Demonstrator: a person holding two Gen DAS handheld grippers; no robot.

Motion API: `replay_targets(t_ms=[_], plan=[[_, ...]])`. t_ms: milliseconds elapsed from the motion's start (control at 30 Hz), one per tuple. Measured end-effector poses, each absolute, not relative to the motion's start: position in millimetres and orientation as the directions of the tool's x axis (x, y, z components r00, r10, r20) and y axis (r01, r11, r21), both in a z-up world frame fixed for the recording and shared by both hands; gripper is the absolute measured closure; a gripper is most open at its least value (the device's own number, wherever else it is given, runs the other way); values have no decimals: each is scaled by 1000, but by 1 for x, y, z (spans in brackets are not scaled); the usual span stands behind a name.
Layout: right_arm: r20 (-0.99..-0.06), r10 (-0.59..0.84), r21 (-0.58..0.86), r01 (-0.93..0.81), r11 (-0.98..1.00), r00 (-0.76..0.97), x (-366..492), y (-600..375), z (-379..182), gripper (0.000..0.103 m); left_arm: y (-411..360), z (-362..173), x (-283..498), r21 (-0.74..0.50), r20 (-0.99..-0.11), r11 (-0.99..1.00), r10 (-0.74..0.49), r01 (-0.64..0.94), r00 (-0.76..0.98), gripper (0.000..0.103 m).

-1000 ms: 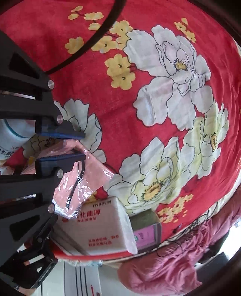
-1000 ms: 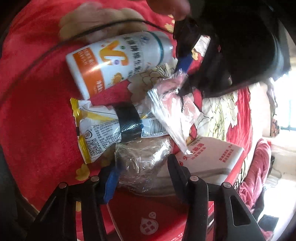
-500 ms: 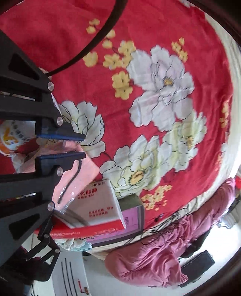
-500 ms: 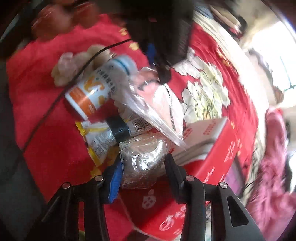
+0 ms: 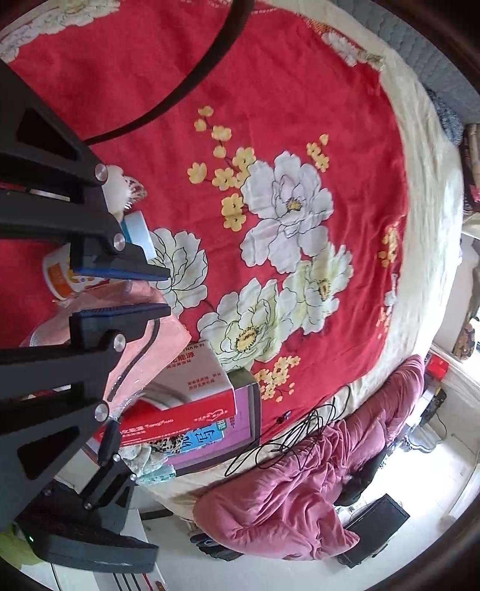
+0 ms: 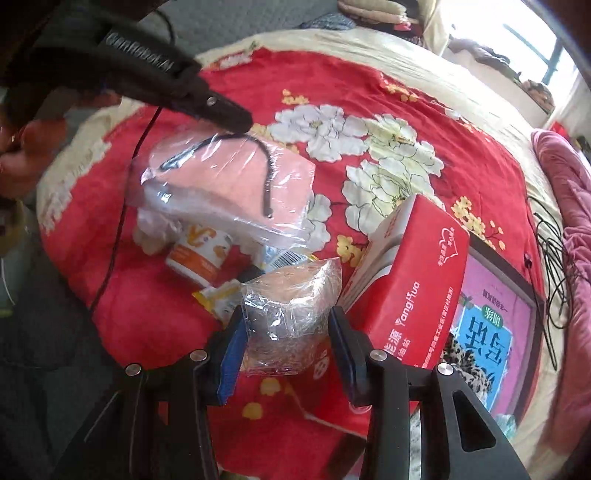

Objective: Organize soft objects
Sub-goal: 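Carry the pink mask pack and bread bag over the pink tray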

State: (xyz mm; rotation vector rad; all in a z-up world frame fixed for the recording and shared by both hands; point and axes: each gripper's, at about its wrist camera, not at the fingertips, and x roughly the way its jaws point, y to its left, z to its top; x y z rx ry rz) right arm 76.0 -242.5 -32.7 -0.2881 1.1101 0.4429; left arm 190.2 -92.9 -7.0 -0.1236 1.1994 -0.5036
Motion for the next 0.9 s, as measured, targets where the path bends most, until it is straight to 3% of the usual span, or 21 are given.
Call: replay_targets(t_ms=[333,900], plan=[[-858,265,64,-422,905,440,56,-252,7,58,-87,26,150,-289,-856,897,-398,334,330,90],[-786,249,53,-340,939,566,11,-274,61,58,-88,71,80,-207,-827,906,-363,369,430,90]])
